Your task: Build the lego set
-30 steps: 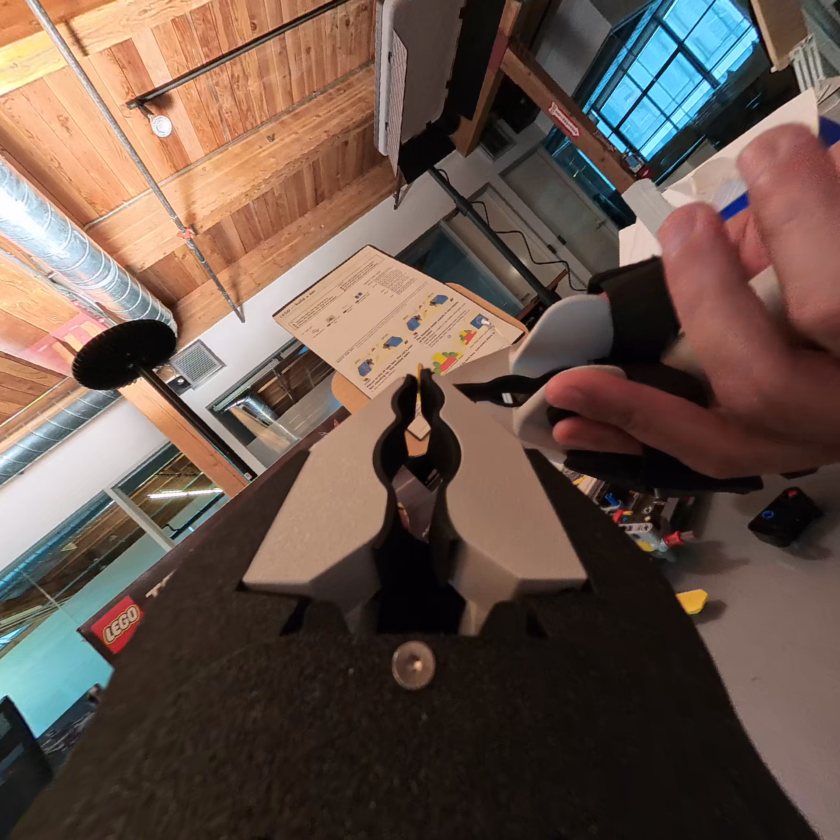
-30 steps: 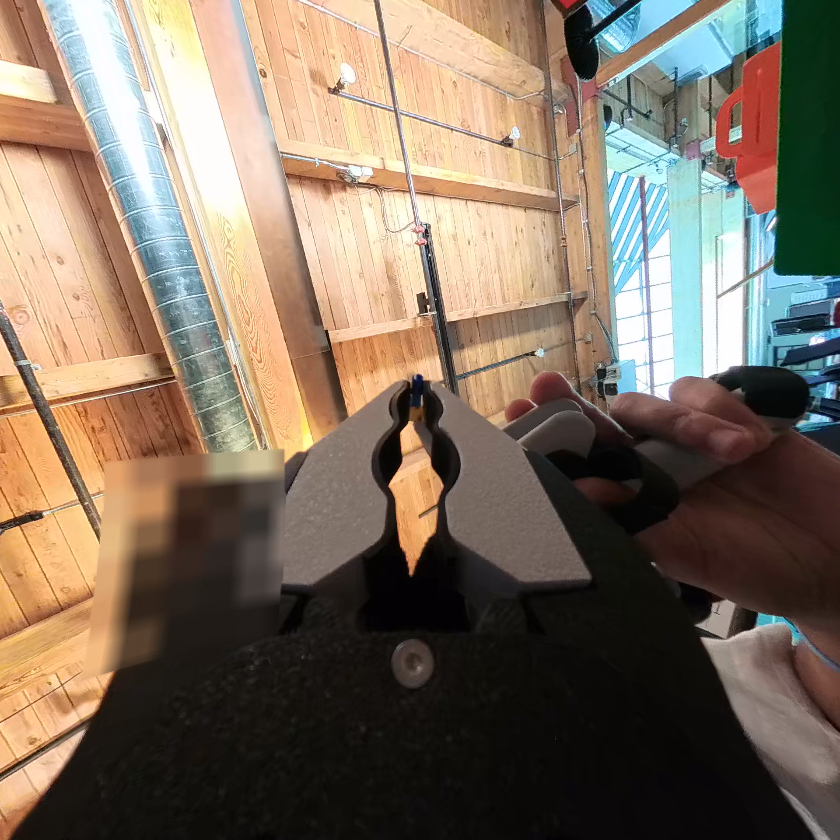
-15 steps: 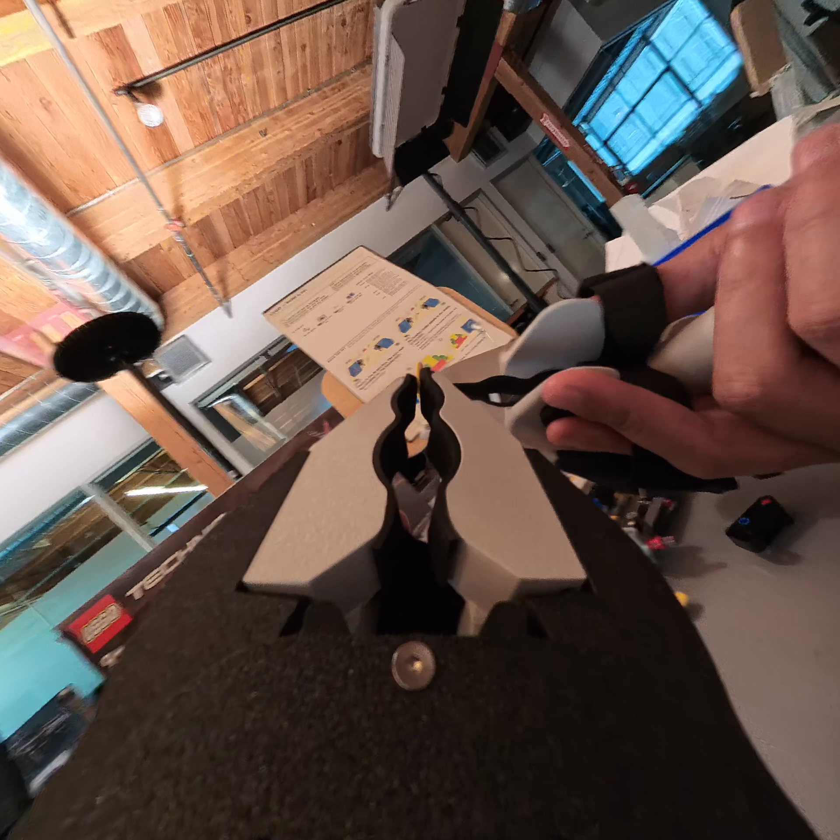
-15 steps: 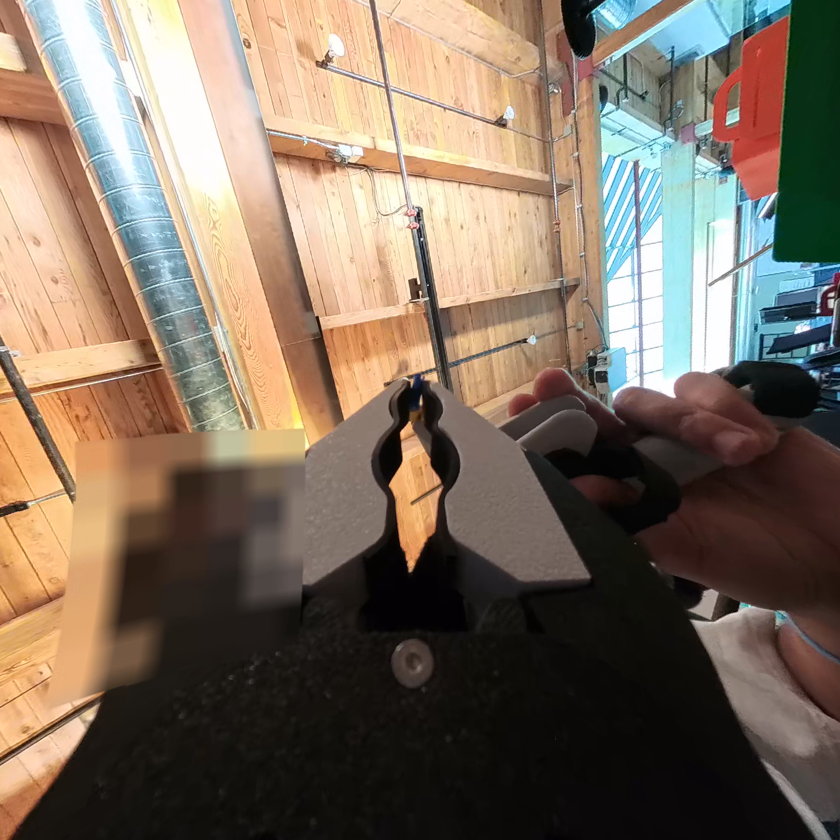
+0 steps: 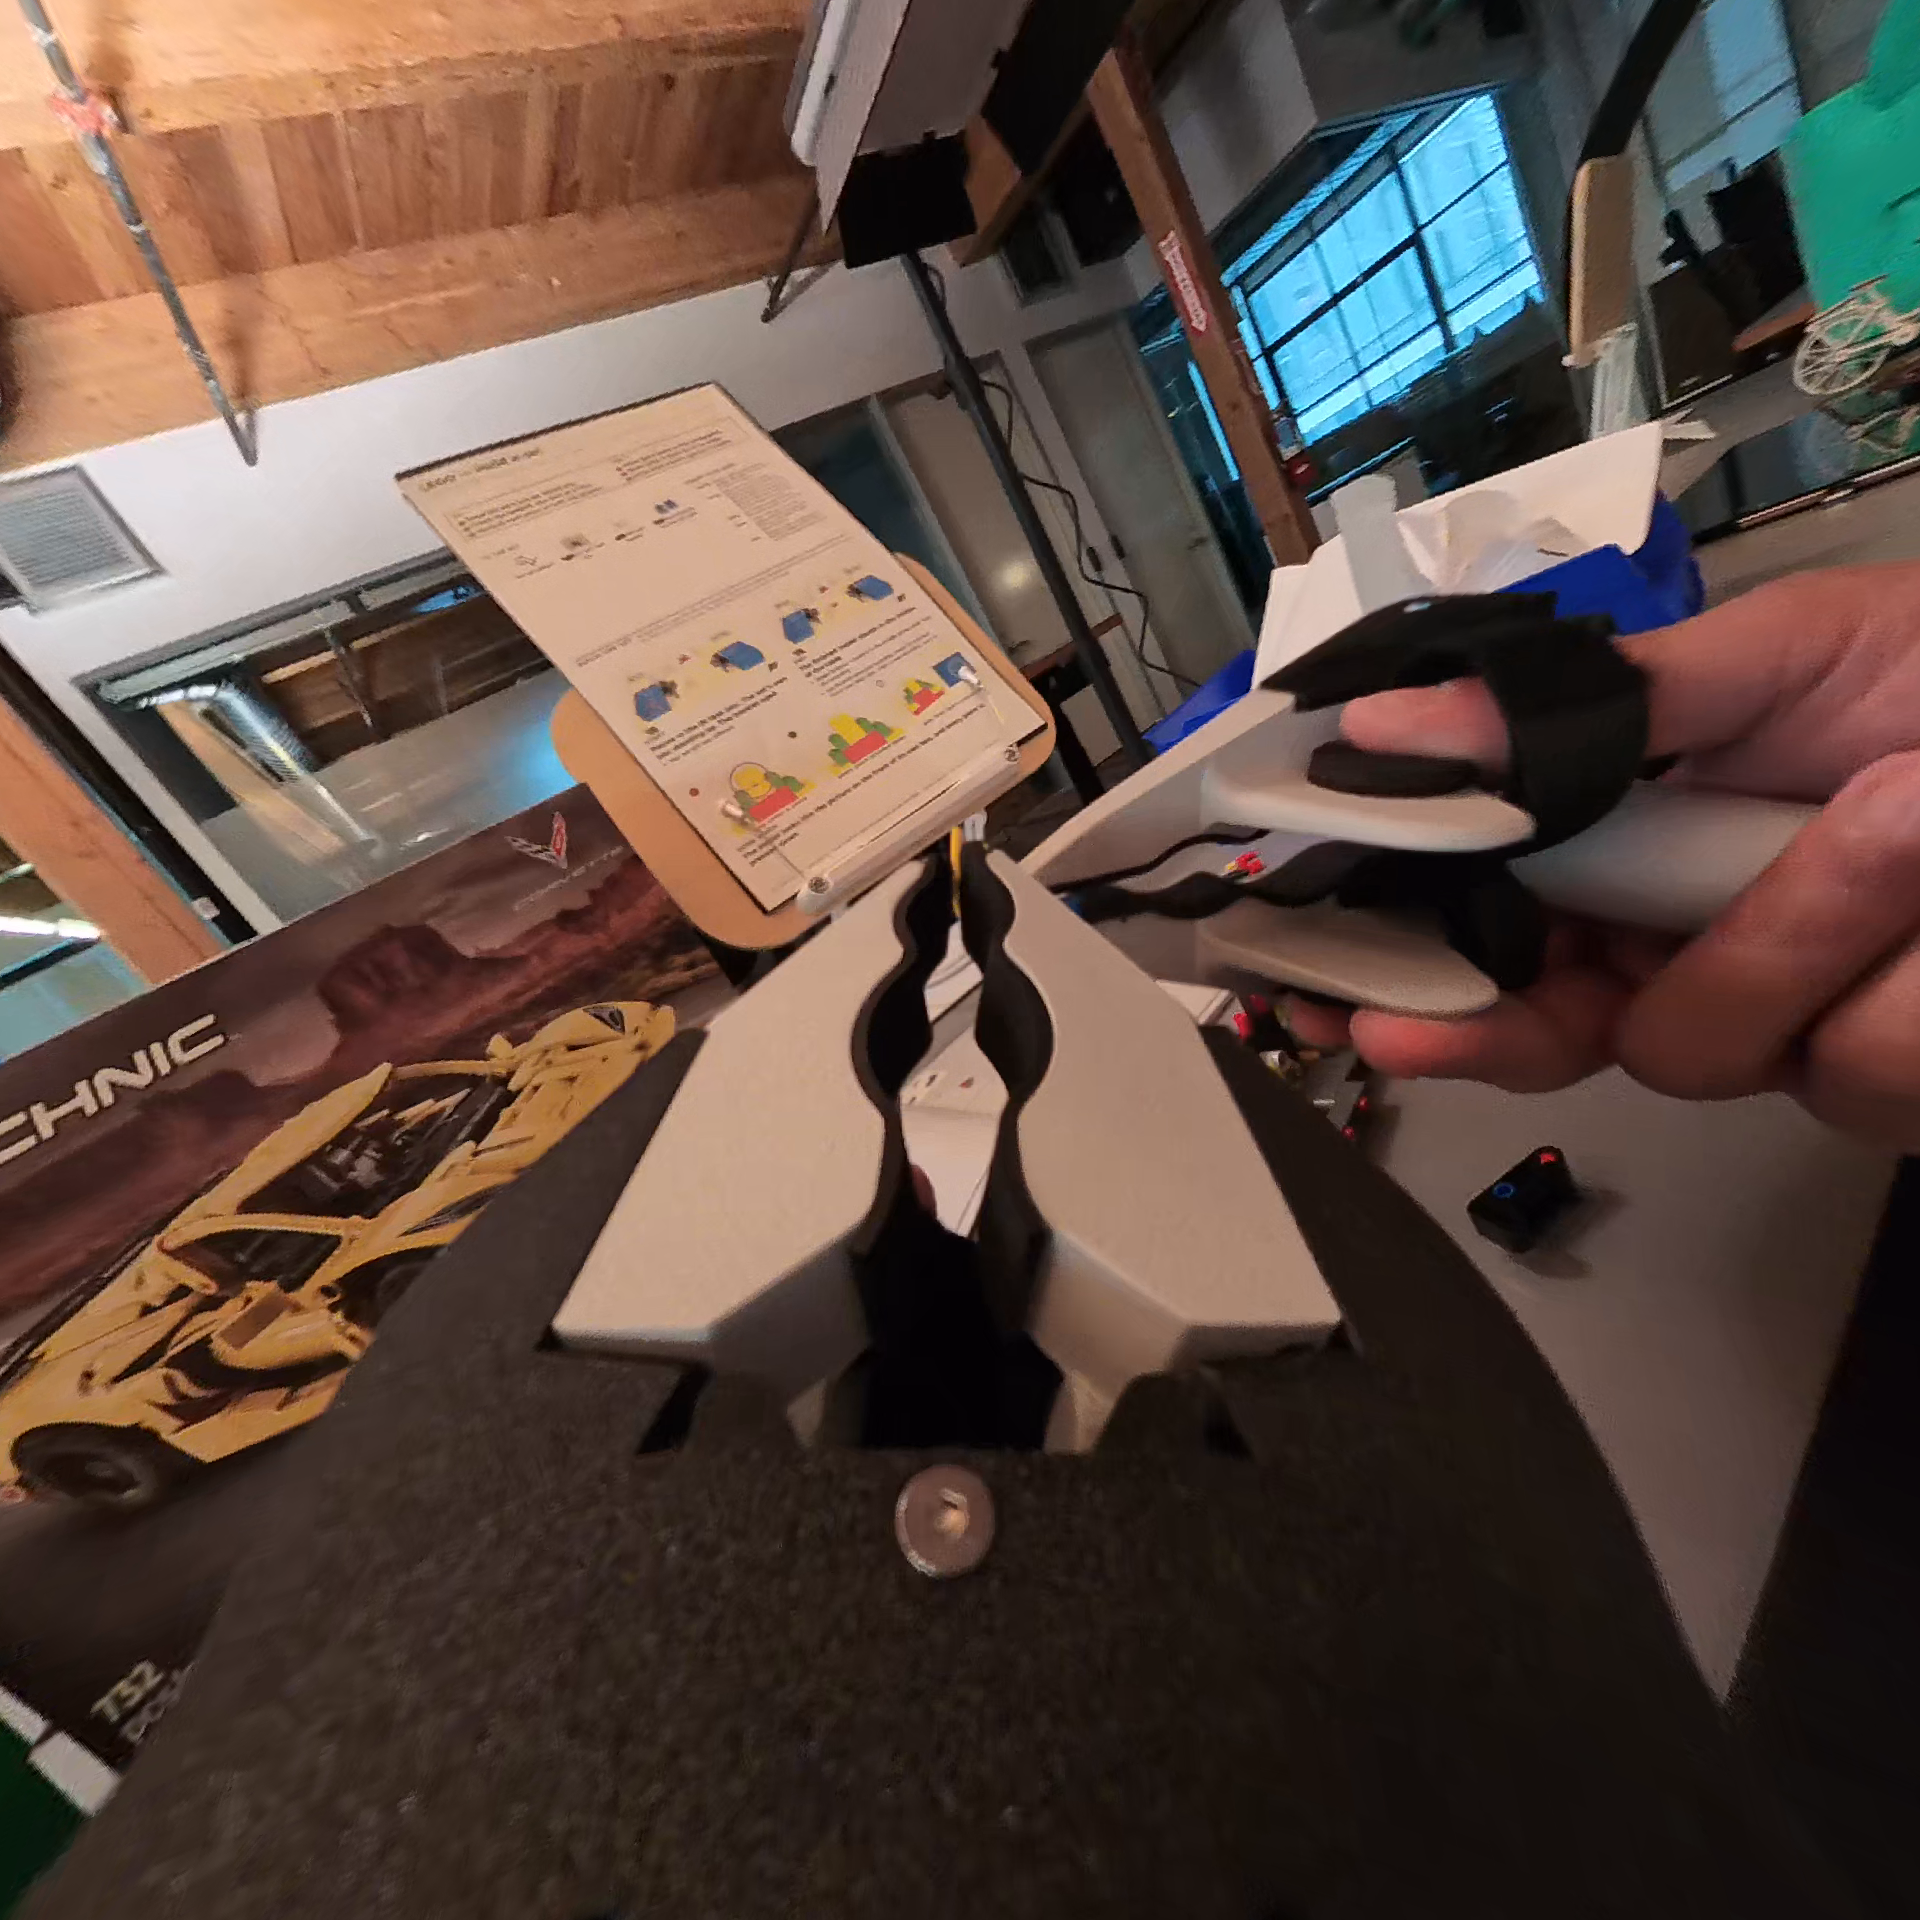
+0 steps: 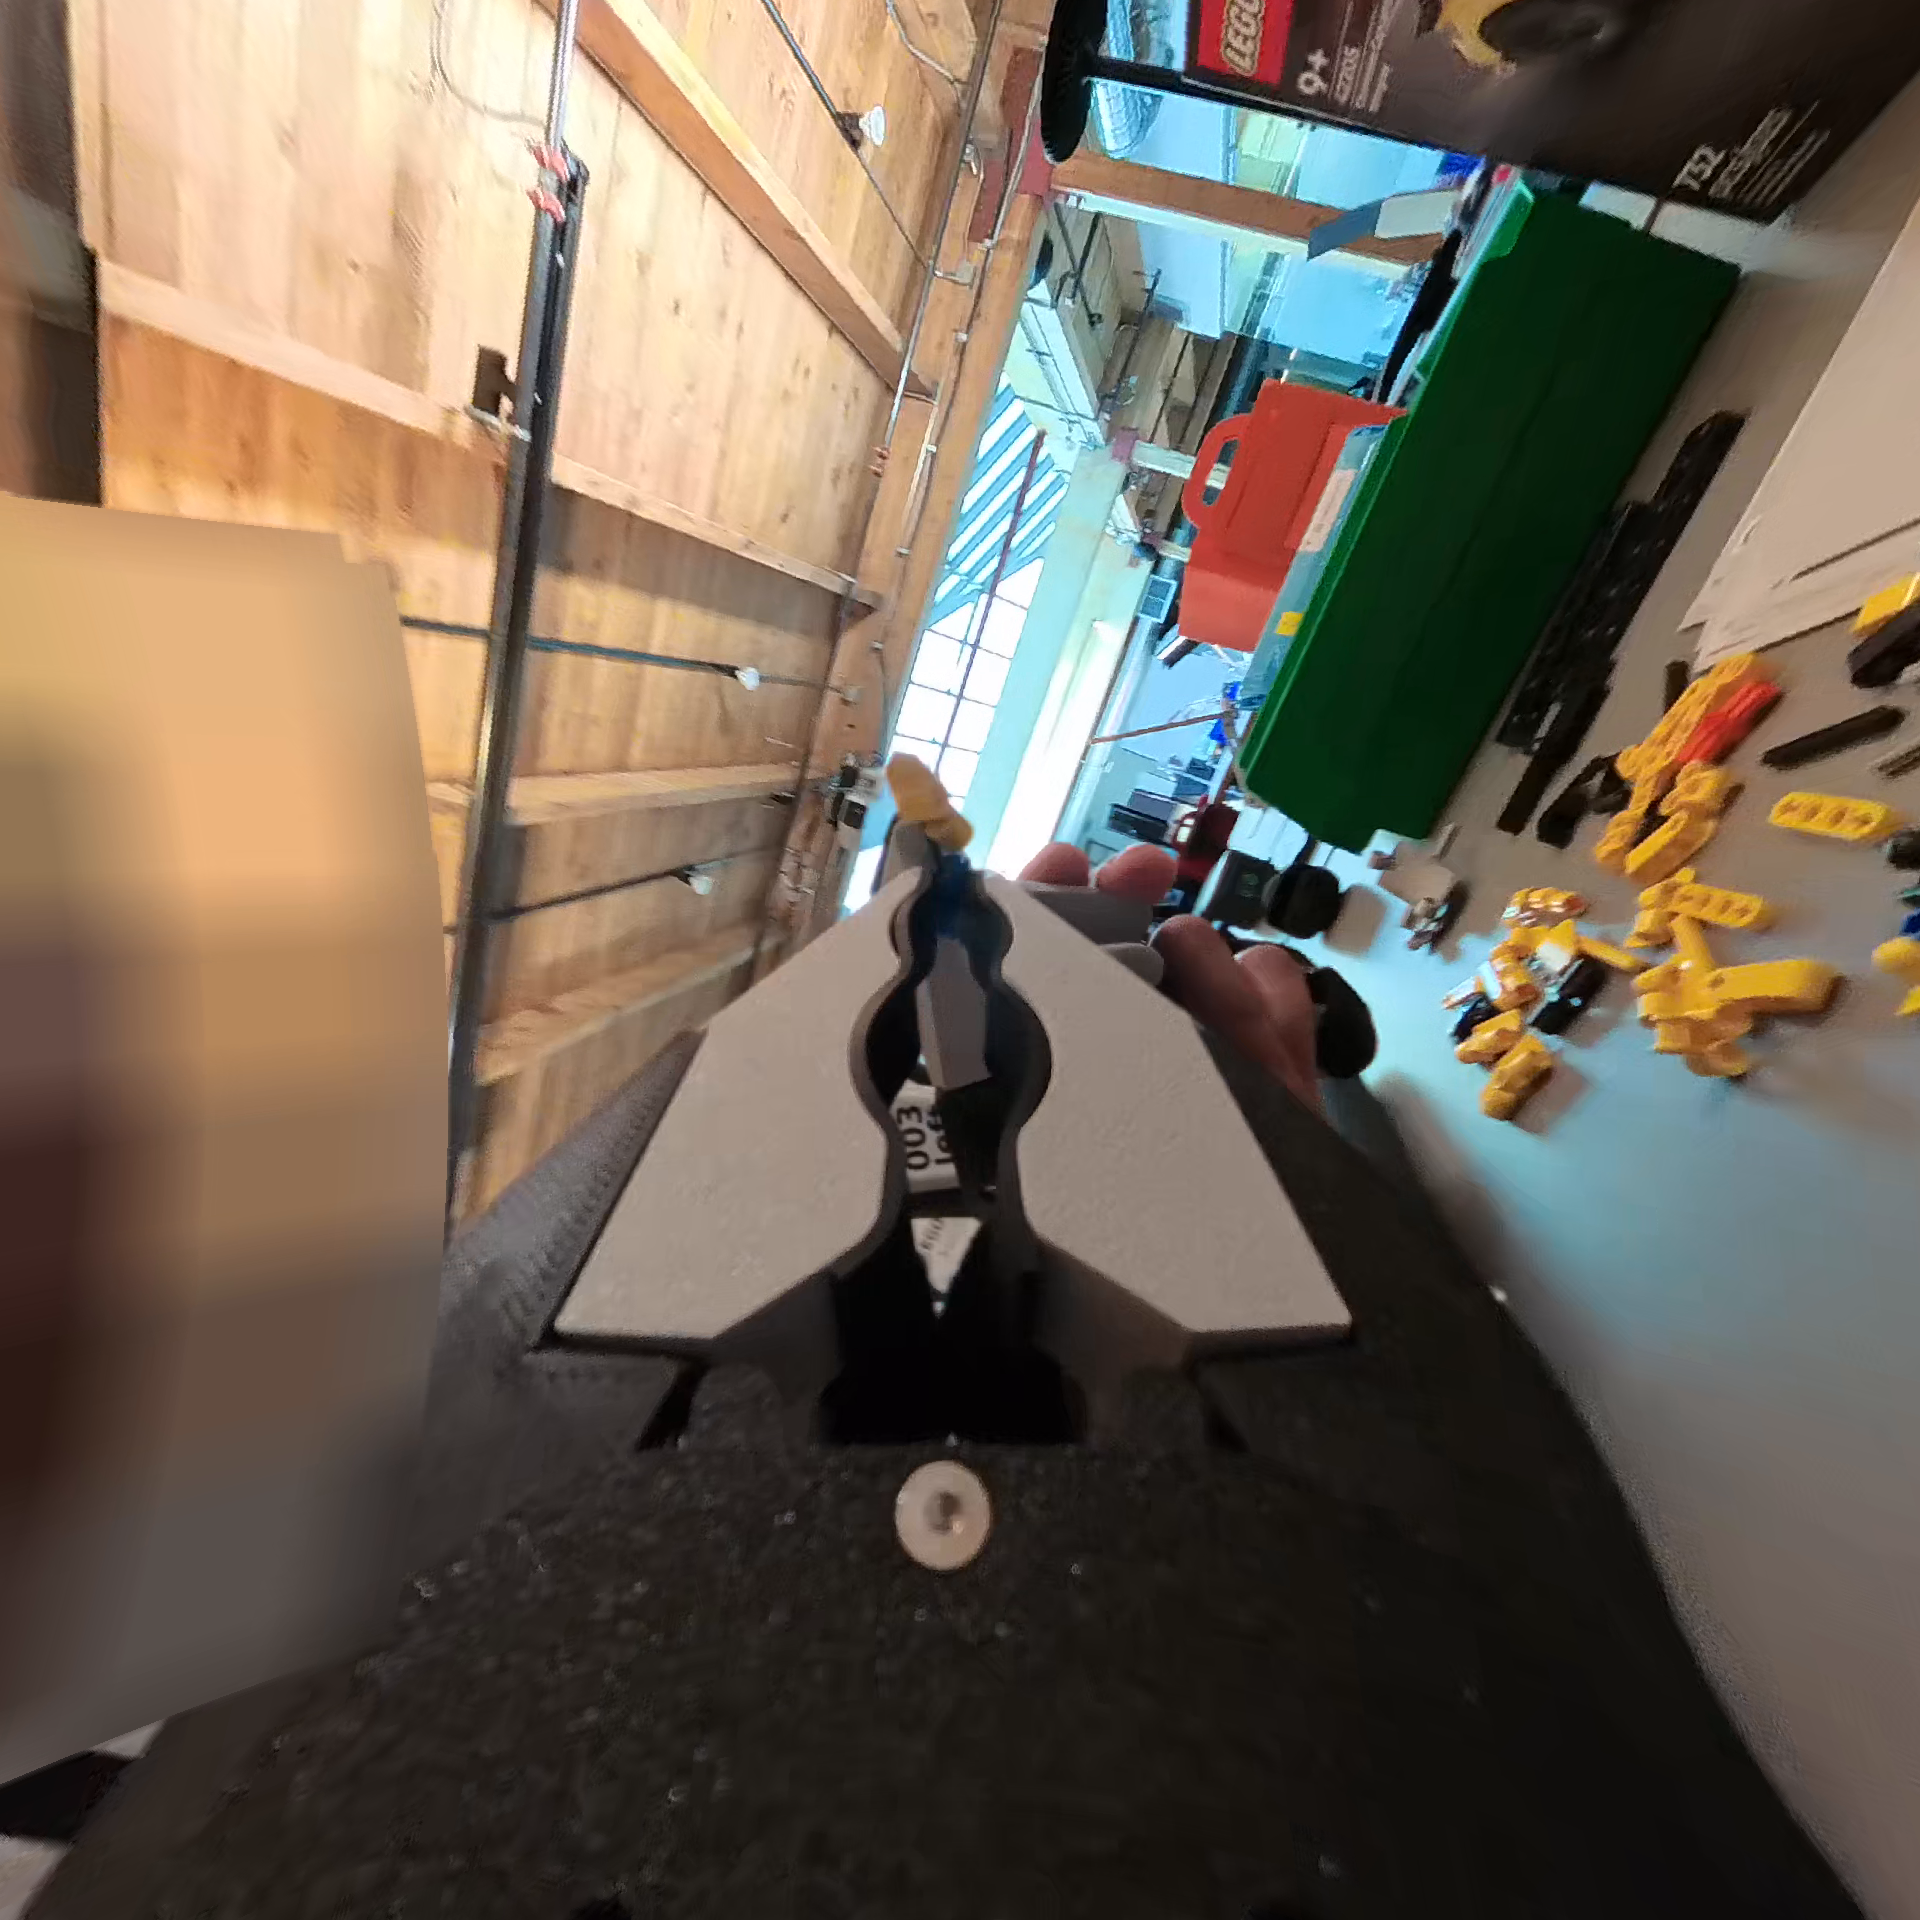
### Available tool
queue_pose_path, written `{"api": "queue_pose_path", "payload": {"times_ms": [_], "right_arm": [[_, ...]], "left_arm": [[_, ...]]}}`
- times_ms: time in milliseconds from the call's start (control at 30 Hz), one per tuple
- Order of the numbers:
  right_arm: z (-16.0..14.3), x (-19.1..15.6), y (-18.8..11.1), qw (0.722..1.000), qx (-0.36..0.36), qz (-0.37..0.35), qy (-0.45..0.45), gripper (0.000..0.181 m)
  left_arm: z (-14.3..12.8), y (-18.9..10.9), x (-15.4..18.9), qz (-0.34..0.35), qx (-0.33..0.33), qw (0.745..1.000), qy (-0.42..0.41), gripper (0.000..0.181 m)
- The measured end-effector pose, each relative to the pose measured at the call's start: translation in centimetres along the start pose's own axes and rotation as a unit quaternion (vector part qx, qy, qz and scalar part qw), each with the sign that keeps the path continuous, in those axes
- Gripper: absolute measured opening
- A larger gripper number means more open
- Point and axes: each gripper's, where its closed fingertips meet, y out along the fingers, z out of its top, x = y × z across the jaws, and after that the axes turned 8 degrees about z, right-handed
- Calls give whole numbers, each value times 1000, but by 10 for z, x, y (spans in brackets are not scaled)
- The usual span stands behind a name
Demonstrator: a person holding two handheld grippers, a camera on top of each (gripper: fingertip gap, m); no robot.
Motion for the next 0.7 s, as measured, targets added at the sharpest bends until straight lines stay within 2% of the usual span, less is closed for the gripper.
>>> {"api": "queue_pose_path", "payload": {"times_ms": [33,167,333,400,467,700], "right_arm": [[0,1,-1,1000,-6,-8,-16,3],[1,0,-2,998,-18,-18,-56,3],[0,0,-2,992,-35,-34,-113,3],[6,8,-7,986,-35,-79,-145,3],[12,8,-12,978,-34,-94,-183,3],[3,14,-11,979,-67,-91,-172,3]], "left_arm": [[-2,0,0,0,-4,1000,-2,1],[-8,1,-9,7,-21,999,-34,1],[-18,2,5,-35,-48,997,-49,1],[-16,2,2,-27,-42,998,-47,1],[-15,1,-2,-19,-41,998,-46,1],[-18,2,10,-54,-47,995,-64,1]]}}
